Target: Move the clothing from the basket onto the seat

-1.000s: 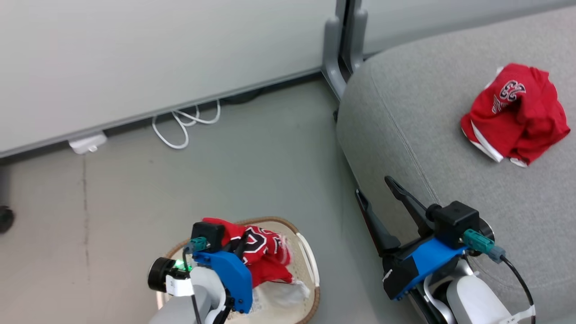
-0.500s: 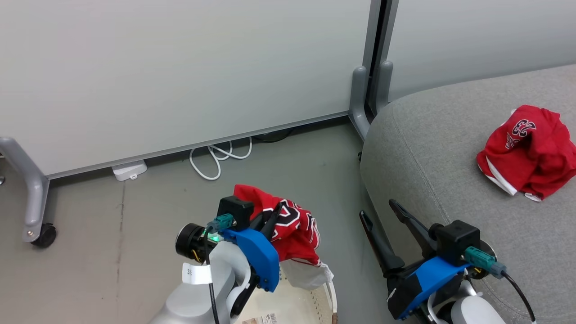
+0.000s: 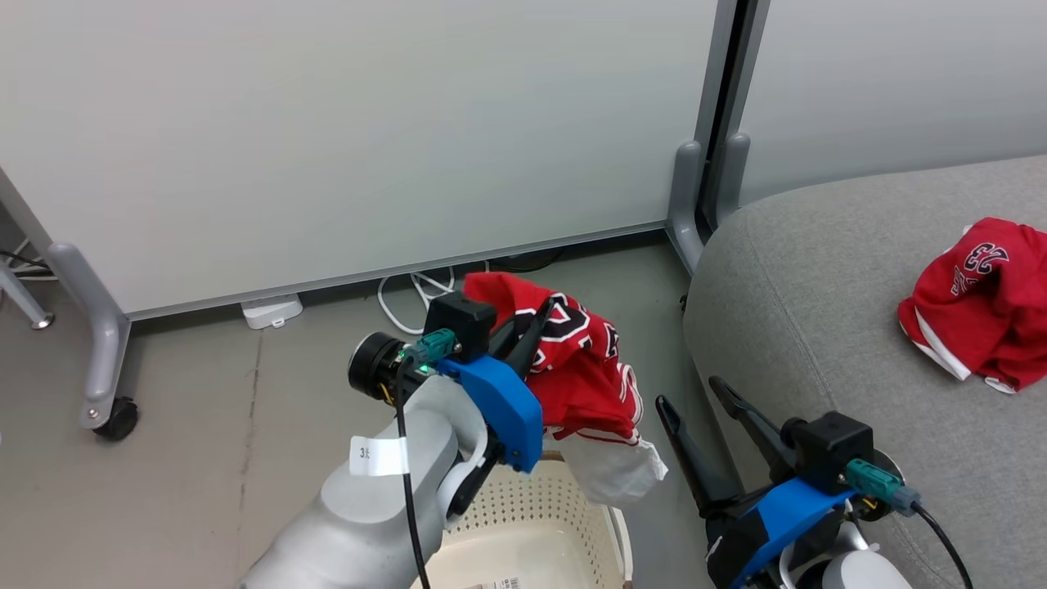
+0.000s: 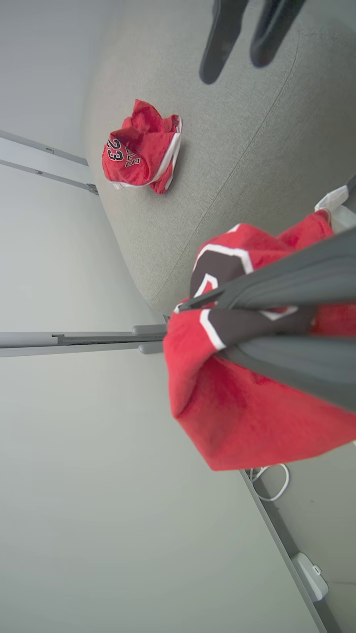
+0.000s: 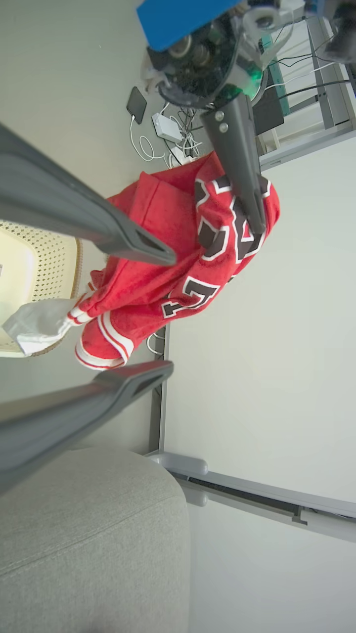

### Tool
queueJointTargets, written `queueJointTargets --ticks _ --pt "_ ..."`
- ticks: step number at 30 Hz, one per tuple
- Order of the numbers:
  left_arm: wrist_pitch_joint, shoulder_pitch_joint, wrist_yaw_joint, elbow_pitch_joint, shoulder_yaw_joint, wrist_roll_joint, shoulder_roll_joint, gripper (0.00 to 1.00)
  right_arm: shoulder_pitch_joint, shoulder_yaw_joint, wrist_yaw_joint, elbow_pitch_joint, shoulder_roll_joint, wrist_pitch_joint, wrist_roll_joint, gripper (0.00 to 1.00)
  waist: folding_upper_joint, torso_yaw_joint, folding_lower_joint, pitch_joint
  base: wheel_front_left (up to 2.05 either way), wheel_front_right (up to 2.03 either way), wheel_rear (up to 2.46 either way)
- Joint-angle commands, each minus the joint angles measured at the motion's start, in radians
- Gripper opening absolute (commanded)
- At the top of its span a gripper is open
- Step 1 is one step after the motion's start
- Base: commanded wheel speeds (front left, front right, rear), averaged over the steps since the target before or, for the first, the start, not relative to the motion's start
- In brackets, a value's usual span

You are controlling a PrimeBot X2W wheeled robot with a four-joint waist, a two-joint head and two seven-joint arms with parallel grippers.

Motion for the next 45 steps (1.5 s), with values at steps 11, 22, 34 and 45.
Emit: queueJointTargets --ticks 11,22,34,45 --pt "-0.017 -0.05 0.039 -0.045 -0.059 -0.043 0.0 0.0 0.014 0.009 0.0 0.001 0.003 -0.001 0.011 1.0 -0.0001 0.011 0.0 -0.007 0.0 0.0 0.0" --pt "-0.027 -0.056 0.048 -0.047 -0.098 -0.073 0.0 0.0 -0.027 0.026 0.0 0.03 -0.015 0.005 0.009 1.0 -0.0001 0.013 0.0 0.006 0.0 0.0 0.0" --pt "-0.033 -0.063 0.051 -0.064 -0.149 -0.1 0.0 0.0 -0.204 0.102 0.0 0.219 -0.059 0.005 0.031 1.0 -0.0001 0.038 0.0 0.025 0.0 0.0 0.0" --pt "-0.036 -0.079 0.052 -0.081 -0.193 -0.12 0.0 0.0 -0.384 0.24 0.0 0.435 -0.064 -0.038 0.093 1.0 -0.0001 0.067 0.0 0.048 0.0 0.0 0.0"
